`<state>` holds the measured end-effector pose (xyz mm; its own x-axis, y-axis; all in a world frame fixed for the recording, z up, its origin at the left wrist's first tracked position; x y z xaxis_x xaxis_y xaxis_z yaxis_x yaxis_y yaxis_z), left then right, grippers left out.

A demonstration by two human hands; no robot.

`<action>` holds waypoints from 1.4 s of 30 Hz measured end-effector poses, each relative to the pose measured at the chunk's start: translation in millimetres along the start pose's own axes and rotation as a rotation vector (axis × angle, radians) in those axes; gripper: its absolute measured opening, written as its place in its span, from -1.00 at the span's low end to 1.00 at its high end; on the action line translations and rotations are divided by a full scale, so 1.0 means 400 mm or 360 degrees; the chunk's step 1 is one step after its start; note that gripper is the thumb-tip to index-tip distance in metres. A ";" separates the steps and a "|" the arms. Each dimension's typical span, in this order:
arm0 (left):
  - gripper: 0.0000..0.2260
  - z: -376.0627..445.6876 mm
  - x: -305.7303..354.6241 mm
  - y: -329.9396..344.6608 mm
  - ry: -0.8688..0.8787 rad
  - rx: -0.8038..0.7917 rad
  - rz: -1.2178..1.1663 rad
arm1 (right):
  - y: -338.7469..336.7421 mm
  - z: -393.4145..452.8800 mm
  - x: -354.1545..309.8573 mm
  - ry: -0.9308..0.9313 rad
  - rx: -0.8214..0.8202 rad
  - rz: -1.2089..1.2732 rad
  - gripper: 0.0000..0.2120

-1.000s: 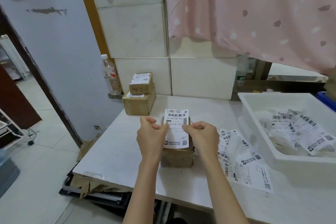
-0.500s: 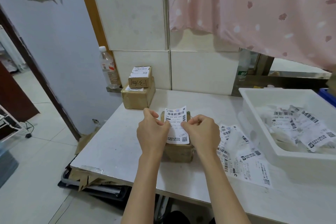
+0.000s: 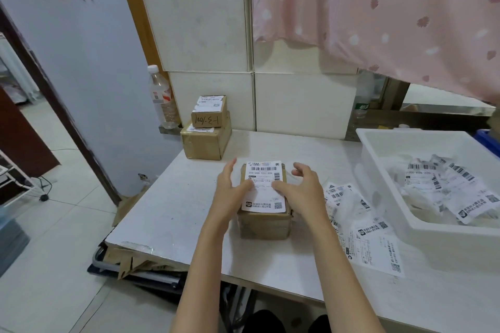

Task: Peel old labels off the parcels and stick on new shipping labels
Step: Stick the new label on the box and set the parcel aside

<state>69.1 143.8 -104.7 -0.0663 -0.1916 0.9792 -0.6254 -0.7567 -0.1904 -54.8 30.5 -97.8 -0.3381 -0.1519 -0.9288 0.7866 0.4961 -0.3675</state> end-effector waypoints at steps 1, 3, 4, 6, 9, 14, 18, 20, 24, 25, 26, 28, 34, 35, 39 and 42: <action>-0.40 -0.005 0.001 0.011 -0.0018 -0.0080 -0.0080 | 0.005 0.000 0.005 0.0042 -0.0077 0.0170 -0.42; -0.38 -0.005 0.004 0.025 -0.0014 -0.0167 -0.0112 | 0.010 0.000 0.011 0.0114 -0.0187 0.0442 -0.48; -0.40 -0.001 0.003 0.028 -0.0011 -0.0165 -0.0107 | 0.010 0.000 0.012 0.0127 -0.0220 0.0517 -0.51; -0.51 0.010 -0.002 0.034 -0.0014 -0.0119 -0.0088 | 0.008 0.004 0.017 0.0131 -0.0232 0.0619 -0.56; -0.71 0.019 -0.009 0.044 -0.0013 -0.0007 -0.0092 | 0.010 0.012 0.029 0.0166 -0.0154 0.0758 -0.64; -0.85 0.040 -0.011 0.052 -0.0064 0.0162 -0.0096 | 0.018 0.044 0.042 0.0160 0.0029 0.0686 -0.87; -0.85 0.050 -0.014 0.057 -0.0145 0.0245 -0.0065 | 0.017 0.072 0.031 0.0105 0.0084 0.0455 -0.80; -0.74 0.048 -0.015 0.062 -0.0188 0.0259 -0.0097 | 0.021 0.078 0.021 0.0071 0.0131 0.0258 -0.70; -0.76 0.046 -0.016 0.065 -0.0279 0.0223 -0.0225 | 0.029 0.080 0.014 0.0045 0.0117 0.0281 -0.73; -0.80 0.047 -0.019 0.064 -0.0288 0.0231 -0.0269 | 0.026 0.081 0.014 0.0051 0.0130 0.0295 -0.76; -0.82 0.050 -0.020 0.063 -0.0288 0.0244 -0.0294 | 0.023 0.081 0.015 0.0055 0.0144 0.0298 -0.78; -0.81 0.054 -0.020 0.063 -0.0257 0.0249 -0.0264 | 0.022 0.081 0.015 0.0069 0.0153 0.0306 -0.77; -0.61 0.031 0.003 0.069 -0.0292 0.0198 -0.0228 | 0.035 0.074 0.012 -0.0029 0.0041 0.0080 -0.66; -0.60 0.026 0.003 0.069 -0.0280 0.0187 -0.0239 | 0.033 0.073 0.011 -0.0061 0.0031 0.0056 -0.69; -0.78 0.023 -0.012 0.067 -0.0293 0.0239 -0.0319 | 0.020 0.068 0.016 -0.0102 -0.0104 0.0055 -0.73; -0.64 0.025 -0.016 0.064 -0.0295 0.0246 -0.0380 | 0.027 0.057 0.030 -0.0075 -0.0321 0.0160 -0.65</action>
<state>61.4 119.4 -116.8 0.2194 -0.0973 0.9708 -0.4801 -0.8769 0.0206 -38.6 14.4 -114.1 -0.2351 -0.1308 -0.9631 0.6943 0.6709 -0.2606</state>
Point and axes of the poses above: each hand's wrist, its own z-axis towards the middle knuckle, its own y-axis out of the palm, x = y × z, the point moved 4 cm from there along z, towards the middle knuckle
